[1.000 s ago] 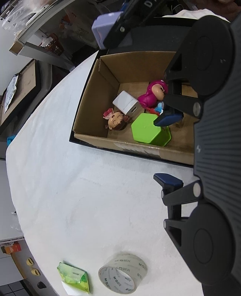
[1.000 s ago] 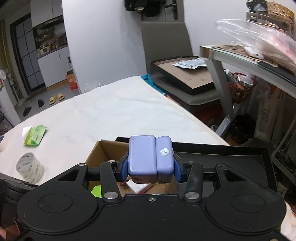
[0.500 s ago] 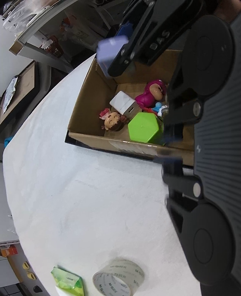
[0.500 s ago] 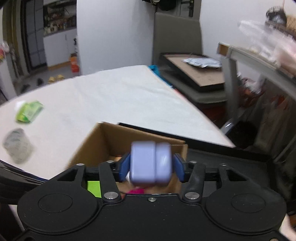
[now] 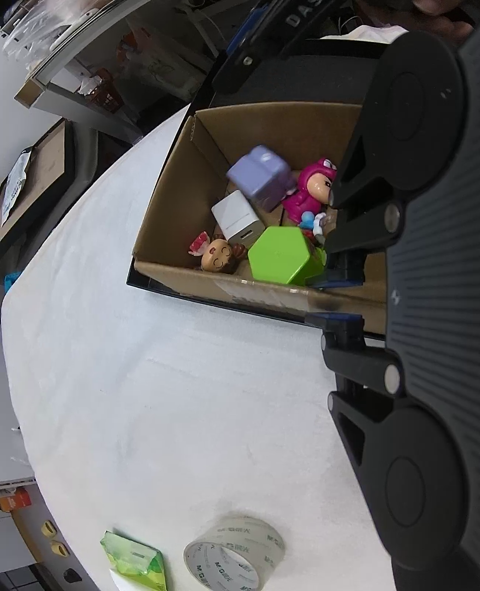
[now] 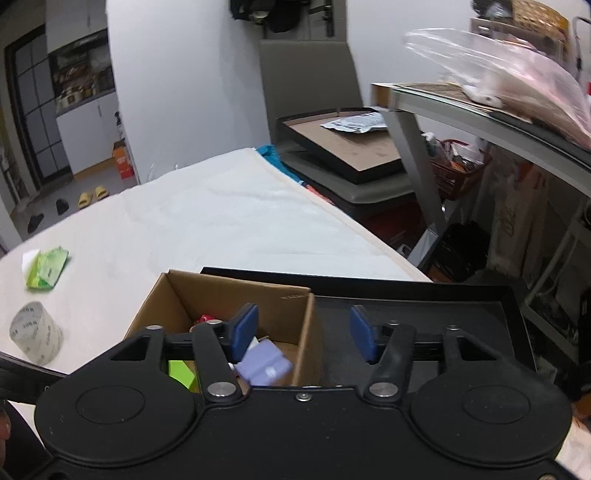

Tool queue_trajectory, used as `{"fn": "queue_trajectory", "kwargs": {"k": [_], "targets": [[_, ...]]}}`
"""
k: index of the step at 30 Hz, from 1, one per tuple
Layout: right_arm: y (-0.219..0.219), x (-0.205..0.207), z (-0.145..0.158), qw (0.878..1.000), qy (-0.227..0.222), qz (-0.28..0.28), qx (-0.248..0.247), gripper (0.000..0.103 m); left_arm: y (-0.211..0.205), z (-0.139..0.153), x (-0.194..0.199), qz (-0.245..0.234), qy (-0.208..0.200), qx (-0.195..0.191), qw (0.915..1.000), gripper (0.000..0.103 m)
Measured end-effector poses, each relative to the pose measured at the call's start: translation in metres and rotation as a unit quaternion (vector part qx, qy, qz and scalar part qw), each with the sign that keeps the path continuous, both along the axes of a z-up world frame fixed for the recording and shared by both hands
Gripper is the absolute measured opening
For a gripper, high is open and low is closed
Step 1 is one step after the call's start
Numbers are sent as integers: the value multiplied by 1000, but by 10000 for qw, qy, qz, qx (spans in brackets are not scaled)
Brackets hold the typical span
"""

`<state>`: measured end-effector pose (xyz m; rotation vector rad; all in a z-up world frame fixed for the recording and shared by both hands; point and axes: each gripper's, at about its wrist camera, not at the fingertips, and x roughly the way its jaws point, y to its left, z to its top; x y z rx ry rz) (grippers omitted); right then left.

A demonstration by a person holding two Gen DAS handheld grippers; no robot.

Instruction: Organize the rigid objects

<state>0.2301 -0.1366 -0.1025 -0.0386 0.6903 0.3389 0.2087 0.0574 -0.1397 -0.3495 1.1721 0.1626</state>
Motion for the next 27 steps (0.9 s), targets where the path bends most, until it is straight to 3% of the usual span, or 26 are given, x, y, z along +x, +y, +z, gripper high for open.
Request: {"fn": "queue_trajectory", "kwargs": {"k": [1,5,9,14,17,19,27], "targets": [[-4,-1,2,10000,6,-46,19,69,-1,2,-1,-16,-9,8,10000,14],[-17,-10,8,9998,-20,-186,37,72,-4,10,-6,-42,-25,-17,10000,14],[-31,-24,14,9988,72,-382,314,90,-7,17,-12,-109,-86,-4,9999,17],[-41,-44,23,9980,48,-536,344,96,-10,27,-23,-190,-153,-94,9997,22],[-47,-54,30,9971,57,-635,415,99,-13,34,-31,-248,-231,-122,9994,30],[-49,-61,35,9963,92,-717,465,101,-15,40,-37,-289,-282,-122,9991,41],[-54,-91,54,9947,73,-884,513,103,-22,67,-64,-475,-569,-75,9972,56]]}}
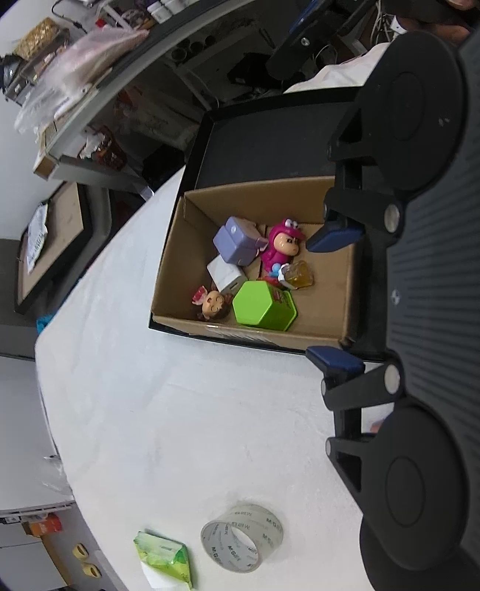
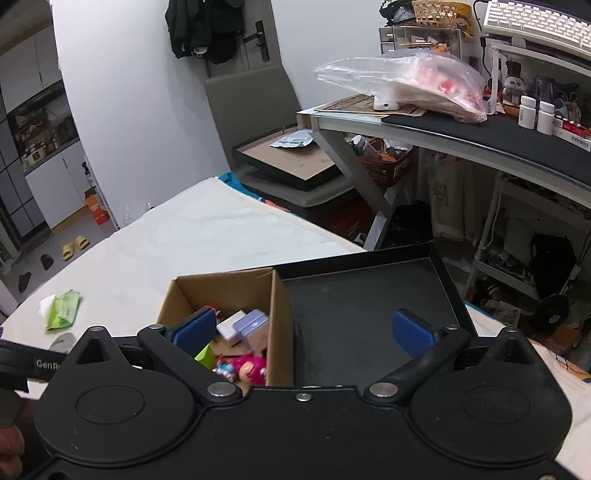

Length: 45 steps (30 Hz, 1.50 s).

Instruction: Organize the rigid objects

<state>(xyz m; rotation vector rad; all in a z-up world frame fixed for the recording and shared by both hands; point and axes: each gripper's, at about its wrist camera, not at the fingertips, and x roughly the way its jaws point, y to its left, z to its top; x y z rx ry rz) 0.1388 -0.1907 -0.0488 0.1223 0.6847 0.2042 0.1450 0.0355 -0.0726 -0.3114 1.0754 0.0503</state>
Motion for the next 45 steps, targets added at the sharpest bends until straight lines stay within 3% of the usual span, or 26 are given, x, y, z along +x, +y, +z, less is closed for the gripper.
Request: {"fn": "queue_trajectory", "kwargs": {"k": [7,21,25,31,45], "targets": [[-3,-26,11,10000,88,-21,-9,103,-4,22,-24,-114,-303,114,9994,68],[-8,-69,34,9994,162,-222,-229,103,-11,50,-67,-314,-583,221,9976,75],[-8,-79,42,9994,84,-204,-249,103,-13,60,-78,-370,-700,293,9964,86],[-11,-91,51,9994,-26,-260,-210,103,-16,74,-93,-432,-855,433,9945,93],[-11,-115,56,9988,48,-67,-486,103,-21,90,-122,-474,-902,564,9932,96]]}}
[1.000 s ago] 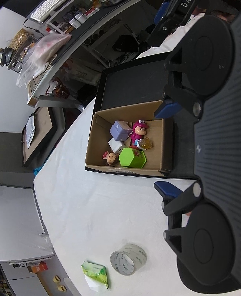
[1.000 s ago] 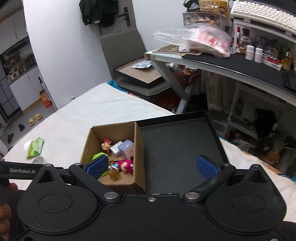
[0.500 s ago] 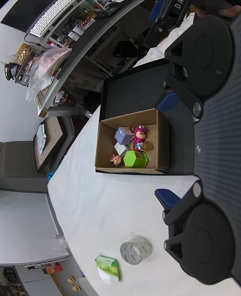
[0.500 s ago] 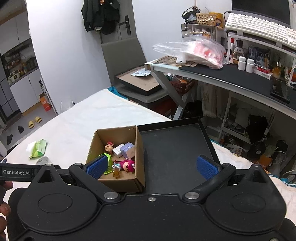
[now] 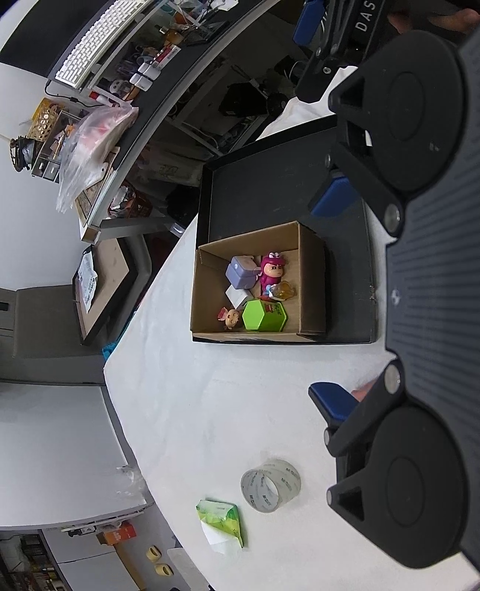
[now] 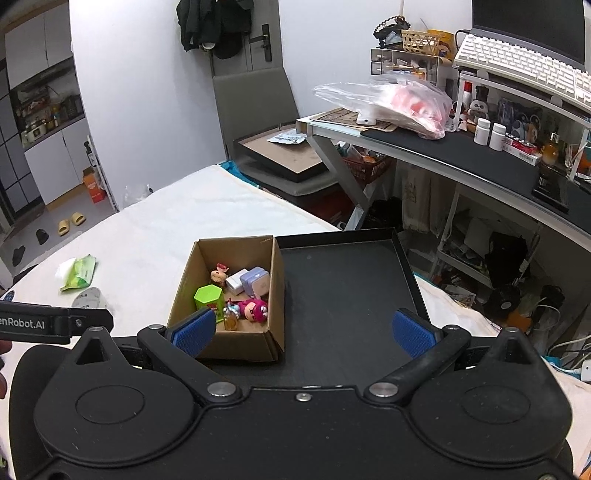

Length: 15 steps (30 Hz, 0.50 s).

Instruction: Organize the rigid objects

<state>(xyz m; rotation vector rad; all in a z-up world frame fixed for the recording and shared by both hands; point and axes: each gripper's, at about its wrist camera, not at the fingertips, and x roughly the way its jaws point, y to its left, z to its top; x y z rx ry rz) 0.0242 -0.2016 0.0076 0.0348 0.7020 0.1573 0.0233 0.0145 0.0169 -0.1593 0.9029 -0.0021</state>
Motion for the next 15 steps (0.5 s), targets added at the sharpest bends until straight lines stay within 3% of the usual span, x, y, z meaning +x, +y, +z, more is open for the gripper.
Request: {"fn": "queue_trajectory", "kwargs": {"k": [15], "targets": [[-14,-22,0,9999,-44,114,-12,103,-25,7,-21,-73,-25,201,9998,96]]}}
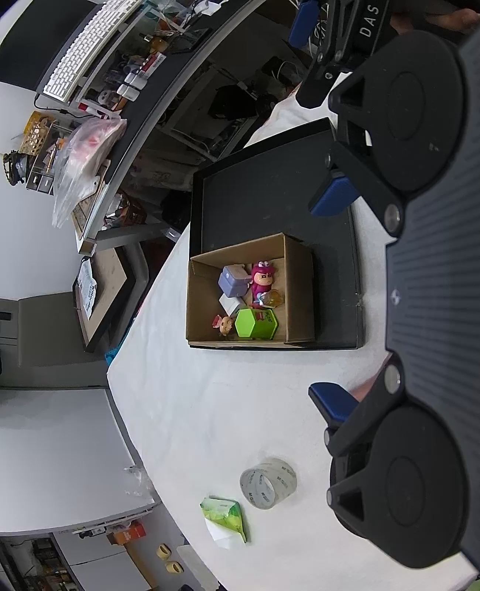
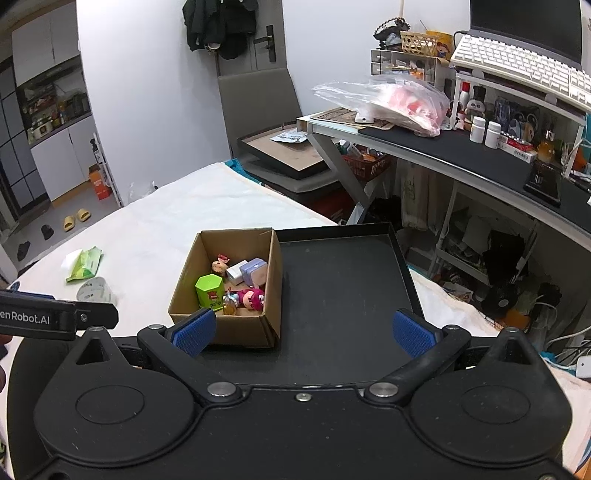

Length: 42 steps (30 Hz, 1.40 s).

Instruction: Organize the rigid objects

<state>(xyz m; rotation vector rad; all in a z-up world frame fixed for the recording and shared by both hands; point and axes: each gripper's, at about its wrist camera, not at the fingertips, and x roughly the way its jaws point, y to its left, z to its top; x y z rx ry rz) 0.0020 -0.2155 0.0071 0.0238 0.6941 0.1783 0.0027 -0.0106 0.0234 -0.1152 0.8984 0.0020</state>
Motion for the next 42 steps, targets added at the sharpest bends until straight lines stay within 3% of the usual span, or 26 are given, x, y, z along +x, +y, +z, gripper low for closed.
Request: {"fn": "queue_trajectory", "kwargs": {"k": [20,42], "targets": [[-9,-14,7,10000,-41,25,25,103,-13,5,-22,28,-190,181,9997,96],[-7,-18,11,9999,-93,-1,-130,103,-9,5,-25,119,-271,64,9995,96]]}}
